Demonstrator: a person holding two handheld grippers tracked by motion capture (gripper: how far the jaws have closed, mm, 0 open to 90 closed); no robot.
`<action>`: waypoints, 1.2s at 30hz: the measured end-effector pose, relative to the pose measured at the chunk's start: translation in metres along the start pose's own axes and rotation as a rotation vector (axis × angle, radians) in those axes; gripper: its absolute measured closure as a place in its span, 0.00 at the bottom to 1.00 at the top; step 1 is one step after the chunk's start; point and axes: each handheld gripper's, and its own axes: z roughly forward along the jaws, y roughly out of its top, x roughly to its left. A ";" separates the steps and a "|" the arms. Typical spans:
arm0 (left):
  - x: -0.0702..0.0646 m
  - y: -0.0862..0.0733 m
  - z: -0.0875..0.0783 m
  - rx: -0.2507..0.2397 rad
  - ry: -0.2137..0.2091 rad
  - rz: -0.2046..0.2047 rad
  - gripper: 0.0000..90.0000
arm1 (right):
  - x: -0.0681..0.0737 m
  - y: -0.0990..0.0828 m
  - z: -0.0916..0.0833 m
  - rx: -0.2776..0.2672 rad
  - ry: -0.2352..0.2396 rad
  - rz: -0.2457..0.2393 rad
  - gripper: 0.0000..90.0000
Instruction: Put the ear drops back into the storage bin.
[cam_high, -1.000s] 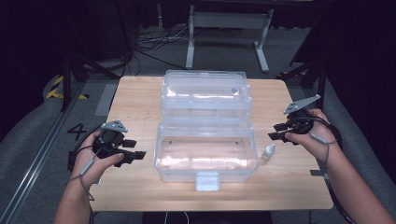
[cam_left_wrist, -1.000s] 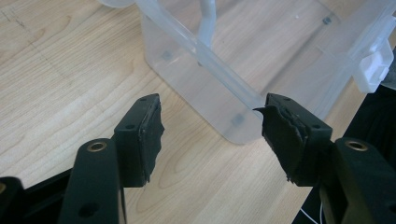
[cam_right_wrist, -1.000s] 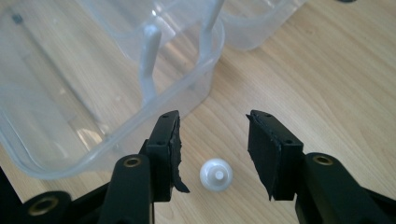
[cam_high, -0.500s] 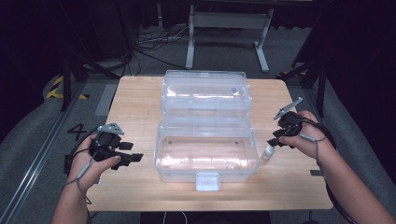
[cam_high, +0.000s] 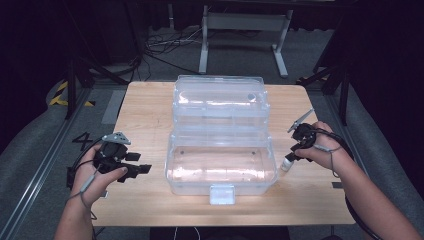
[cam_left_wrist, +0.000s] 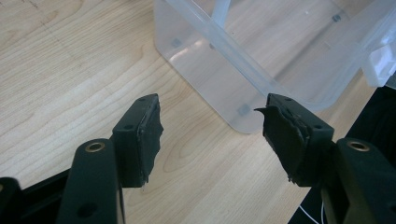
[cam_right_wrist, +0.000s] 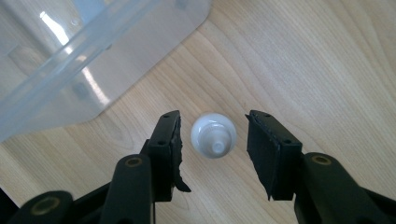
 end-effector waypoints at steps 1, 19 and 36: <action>0.000 0.000 0.000 0.000 0.001 -0.006 0.41 | 0.000 0.000 0.001 0.006 0.002 -0.003 0.62; 0.003 0.001 0.002 -0.004 -0.003 -0.013 0.40 | 0.000 0.001 0.022 0.100 -0.012 -0.040 0.71; 0.005 0.002 0.002 -0.013 -0.009 -0.016 0.40 | 0.001 0.002 0.004 0.081 -0.020 -0.068 0.79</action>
